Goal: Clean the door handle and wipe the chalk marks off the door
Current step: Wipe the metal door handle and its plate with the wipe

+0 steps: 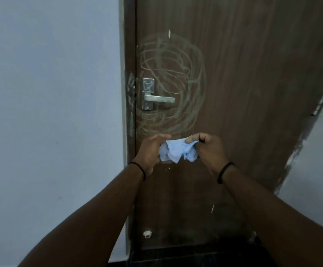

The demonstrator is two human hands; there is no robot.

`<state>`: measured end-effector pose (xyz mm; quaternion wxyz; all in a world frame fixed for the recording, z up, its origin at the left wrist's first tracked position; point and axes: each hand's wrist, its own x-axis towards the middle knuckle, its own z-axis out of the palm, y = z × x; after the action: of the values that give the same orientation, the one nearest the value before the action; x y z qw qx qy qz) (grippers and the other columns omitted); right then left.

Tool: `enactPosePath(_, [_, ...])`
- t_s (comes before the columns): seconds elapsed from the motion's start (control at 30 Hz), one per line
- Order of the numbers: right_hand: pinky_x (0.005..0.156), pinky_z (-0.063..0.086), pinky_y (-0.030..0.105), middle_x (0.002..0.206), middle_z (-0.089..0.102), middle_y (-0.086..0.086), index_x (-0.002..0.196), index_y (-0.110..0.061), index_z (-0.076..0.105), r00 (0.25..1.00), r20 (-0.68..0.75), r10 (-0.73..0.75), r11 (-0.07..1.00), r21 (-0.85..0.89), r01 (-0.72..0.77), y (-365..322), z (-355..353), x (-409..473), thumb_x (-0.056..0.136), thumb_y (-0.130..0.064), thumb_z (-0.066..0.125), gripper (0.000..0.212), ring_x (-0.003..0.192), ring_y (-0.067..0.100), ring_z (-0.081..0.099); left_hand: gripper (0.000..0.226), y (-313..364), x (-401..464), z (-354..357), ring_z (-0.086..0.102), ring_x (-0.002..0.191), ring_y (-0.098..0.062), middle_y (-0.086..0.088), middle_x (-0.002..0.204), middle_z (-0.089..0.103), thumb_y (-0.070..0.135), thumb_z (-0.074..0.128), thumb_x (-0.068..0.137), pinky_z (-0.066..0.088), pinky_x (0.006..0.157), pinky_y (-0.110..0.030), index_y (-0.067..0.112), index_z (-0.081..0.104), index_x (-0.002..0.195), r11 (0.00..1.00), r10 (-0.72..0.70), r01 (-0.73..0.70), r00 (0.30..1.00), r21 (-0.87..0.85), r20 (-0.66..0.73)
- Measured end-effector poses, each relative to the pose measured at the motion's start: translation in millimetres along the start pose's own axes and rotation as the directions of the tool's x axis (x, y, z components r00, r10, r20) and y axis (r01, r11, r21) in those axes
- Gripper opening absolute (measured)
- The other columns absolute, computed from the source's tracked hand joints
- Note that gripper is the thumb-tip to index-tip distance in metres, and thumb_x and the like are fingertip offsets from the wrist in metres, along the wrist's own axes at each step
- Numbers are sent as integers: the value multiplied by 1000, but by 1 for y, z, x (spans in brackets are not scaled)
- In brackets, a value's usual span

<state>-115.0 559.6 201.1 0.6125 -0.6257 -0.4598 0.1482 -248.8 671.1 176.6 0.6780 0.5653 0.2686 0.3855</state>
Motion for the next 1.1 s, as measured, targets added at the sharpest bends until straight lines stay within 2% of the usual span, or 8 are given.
enactPosePath(0.1, [67, 54, 21, 88, 69, 20, 86, 9, 69, 994, -69, -90, 995, -54, 86, -4, 28, 9, 84, 16, 44, 26, 74, 17, 63, 28, 3, 5, -21, 68, 89, -31, -15, 107, 69, 30, 60, 94, 61, 68, -44, 10, 67, 112, 994, -104, 106, 992, -34, 72])
enactPosePath(0.23, [74, 57, 33, 93, 71, 23, 94, 5, 68, 993, -117, 26, 991, 134, -10, -6, 65, 29, 86, 10, 47, 23, 80, 26, 68, 28, 7, 17, -39, 67, 70, -22, -18, 93, 69, 13, 67, 89, 60, 59, -33, -8, 63, 108, 997, -34, 31, 998, 65, 54])
enactPosePath(0.3, [77, 56, 25, 101, 72, 17, 100, -2, 70, 995, -100, 17, 988, 157, -1, -4, 82, 38, 89, 2, 52, 21, 90, 22, 68, 19, 13, 27, -50, 66, 69, -23, -20, 91, 67, 5, 66, 88, 61, 58, -32, -8, 63, 102, 999, 33, -32, 999, 32, -24])
enactPosePath(0.5, [83, 51, 14, 103, 69, -9, 114, -18, 68, 963, -3, -270, 940, -217, 263, 1, 120, 67, 84, -12, 72, 31, 95, 1, 64, 17, 34, 61, -77, 68, 88, -34, -22, 100, 71, 10, 59, 93, 57, 85, -51, 2, 70, 103, 988, 155, -156, 986, -15, -59])
enactPosePath(0.6, [75, 49, 11, 94, 71, -9, 101, -19, 72, 939, -43, -342, 906, -282, 317, -11, 122, 88, 86, -7, 67, 20, 89, 4, 65, 17, 39, 72, -83, 72, 92, -27, -11, 97, 75, 15, 60, 94, 60, 78, -37, 11, 73, 104, 964, 260, -261, 965, 55, 24])
enactPosePath(0.7, [75, 50, 15, 92, 68, -13, 94, -21, 67, 929, -52, -367, 902, -265, 342, -21, 119, 102, 87, -2, 61, 21, 87, 0, 63, 13, 45, 82, -82, 72, 73, -18, -4, 81, 76, 18, 68, 89, 57, 61, -27, 18, 75, 100, 887, 398, -384, 918, 256, -1])
enactPosePath(0.97, [83, 52, 24, 102, 70, -3, 101, -18, 72, 897, 21, -442, 871, -229, 435, -30, 103, 122, 87, -17, 70, 14, 95, 10, 63, 9, 70, 100, -58, 72, 66, -26, -9, 76, 75, 11, 73, 83, 61, 60, -38, 12, 77, 92, 856, 483, -448, 871, 258, -93])
enactPosePath(1.1, [69, 45, 6, 85, 66, -18, 88, -30, 68, 882, -74, -466, 875, -192, 446, -43, 82, 146, 86, -10, 67, 20, 81, -5, 60, 8, 81, 106, -50, 65, 52, -15, -1, 68, 73, 22, 71, 86, 54, 50, -29, 16, 76, 86, 779, 574, -464, 797, 421, -185])
